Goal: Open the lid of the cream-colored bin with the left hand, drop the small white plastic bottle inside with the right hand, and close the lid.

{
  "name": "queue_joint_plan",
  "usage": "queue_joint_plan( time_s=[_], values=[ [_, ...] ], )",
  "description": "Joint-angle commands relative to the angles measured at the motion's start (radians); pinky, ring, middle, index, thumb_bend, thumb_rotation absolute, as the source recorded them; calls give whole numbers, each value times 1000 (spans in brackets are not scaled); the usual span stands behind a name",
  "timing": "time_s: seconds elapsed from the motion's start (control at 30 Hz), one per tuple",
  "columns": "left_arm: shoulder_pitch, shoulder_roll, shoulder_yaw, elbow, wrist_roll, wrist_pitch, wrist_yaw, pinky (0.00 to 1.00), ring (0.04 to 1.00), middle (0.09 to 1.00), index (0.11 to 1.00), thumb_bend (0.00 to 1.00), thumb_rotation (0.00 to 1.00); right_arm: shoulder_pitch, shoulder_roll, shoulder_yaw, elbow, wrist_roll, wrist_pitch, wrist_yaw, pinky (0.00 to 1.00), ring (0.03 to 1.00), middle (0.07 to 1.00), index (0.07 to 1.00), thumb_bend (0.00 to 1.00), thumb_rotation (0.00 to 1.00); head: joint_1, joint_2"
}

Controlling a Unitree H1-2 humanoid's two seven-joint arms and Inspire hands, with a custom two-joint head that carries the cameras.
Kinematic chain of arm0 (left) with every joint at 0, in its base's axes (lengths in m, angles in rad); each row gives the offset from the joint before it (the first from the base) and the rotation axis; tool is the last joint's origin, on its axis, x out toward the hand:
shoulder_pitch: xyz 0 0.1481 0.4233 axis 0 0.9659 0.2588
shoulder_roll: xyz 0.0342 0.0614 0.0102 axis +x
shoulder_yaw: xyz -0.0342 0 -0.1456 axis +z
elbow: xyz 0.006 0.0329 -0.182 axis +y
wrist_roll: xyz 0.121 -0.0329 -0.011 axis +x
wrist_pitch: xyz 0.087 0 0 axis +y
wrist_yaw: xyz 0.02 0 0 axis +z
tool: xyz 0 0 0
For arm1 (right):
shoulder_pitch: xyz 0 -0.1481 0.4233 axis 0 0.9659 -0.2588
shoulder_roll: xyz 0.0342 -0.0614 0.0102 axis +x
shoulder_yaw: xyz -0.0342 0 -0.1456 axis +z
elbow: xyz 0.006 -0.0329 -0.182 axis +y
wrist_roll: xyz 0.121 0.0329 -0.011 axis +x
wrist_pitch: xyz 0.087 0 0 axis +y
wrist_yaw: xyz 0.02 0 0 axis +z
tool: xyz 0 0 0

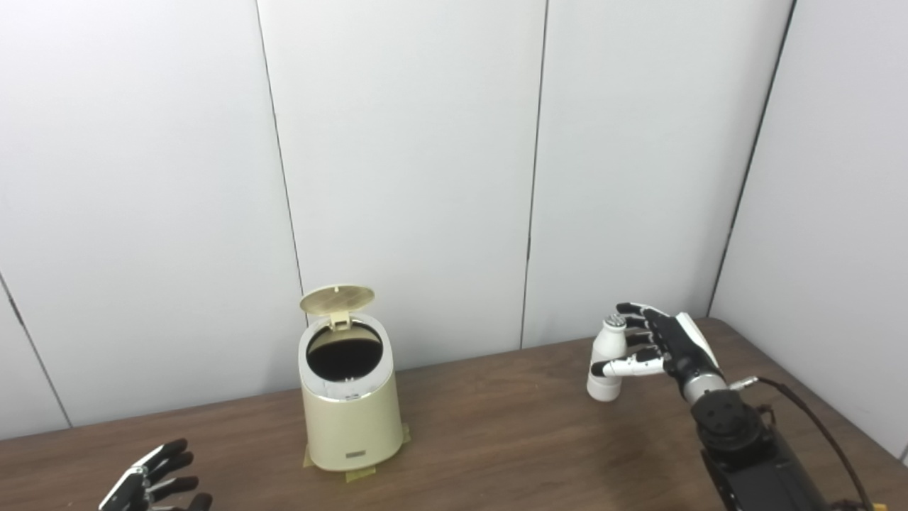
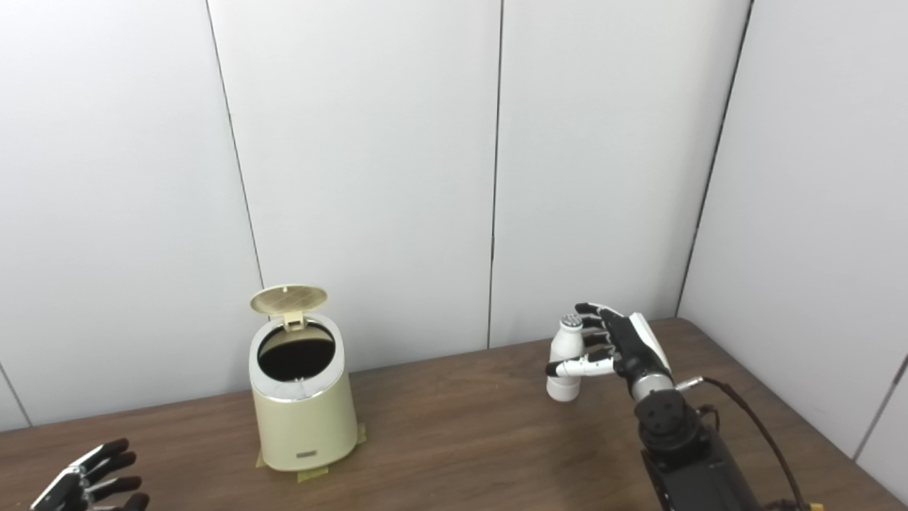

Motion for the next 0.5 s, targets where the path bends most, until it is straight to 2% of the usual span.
queue_joint_plan(
  time_s=[0.0, 0.47],
  values=[
    [-24, 15, -2, -41, 11, -8, -4, 545, 714, 800, 833, 417, 10, -32, -23, -5, -9, -11, -43, -25, 658, 753, 800, 810, 799, 47, -2, 0],
    [-26, 12, 2, -53, -1, 1, -23, 568, 728, 811, 841, 402, 0, -37, -21, 29, 35, -35, -46, -46, 678, 731, 760, 767, 772, 54, -3, 4]
  ],
)
